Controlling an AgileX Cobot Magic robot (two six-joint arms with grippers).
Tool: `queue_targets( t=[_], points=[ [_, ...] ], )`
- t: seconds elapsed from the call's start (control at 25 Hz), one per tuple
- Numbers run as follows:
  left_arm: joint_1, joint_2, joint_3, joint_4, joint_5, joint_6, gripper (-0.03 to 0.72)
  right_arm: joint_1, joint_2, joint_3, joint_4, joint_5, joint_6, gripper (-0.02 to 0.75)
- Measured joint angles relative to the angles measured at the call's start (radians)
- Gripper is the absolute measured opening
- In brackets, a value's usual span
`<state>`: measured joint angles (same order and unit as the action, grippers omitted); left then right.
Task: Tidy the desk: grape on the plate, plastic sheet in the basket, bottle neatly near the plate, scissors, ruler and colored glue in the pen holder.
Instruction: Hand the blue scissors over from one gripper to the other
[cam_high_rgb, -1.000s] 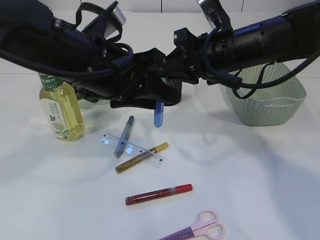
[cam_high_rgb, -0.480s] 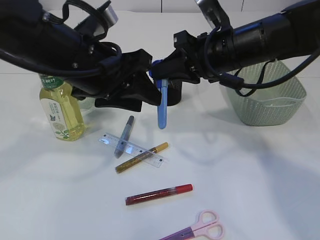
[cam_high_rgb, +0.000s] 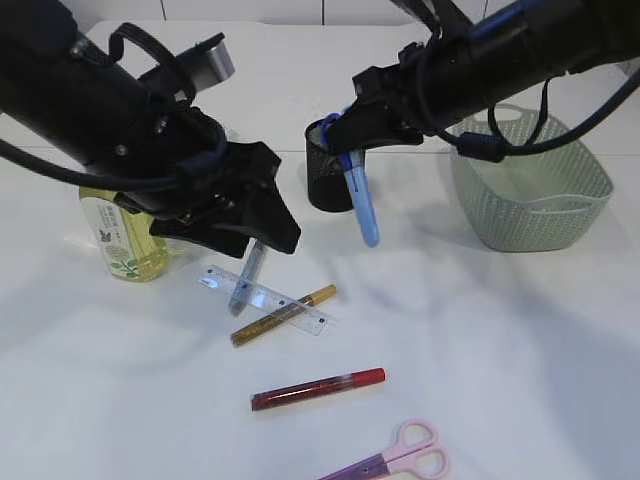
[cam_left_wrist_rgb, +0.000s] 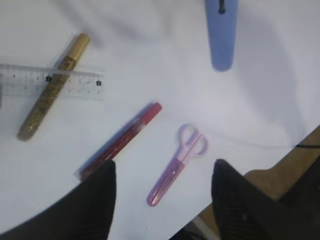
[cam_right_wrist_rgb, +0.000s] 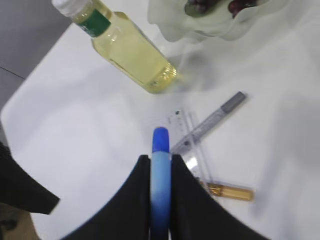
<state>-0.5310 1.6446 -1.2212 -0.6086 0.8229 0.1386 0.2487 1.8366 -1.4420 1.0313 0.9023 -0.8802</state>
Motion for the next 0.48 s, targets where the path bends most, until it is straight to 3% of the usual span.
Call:
queue_targets(
  t=[0.48],
  points=[
    [0.0,0.0,-0.07,0.184,0.162,-0.005,0.44,0.0,0.001,-0.168,-0.616,0.019,0.505,0.081]
  ],
)
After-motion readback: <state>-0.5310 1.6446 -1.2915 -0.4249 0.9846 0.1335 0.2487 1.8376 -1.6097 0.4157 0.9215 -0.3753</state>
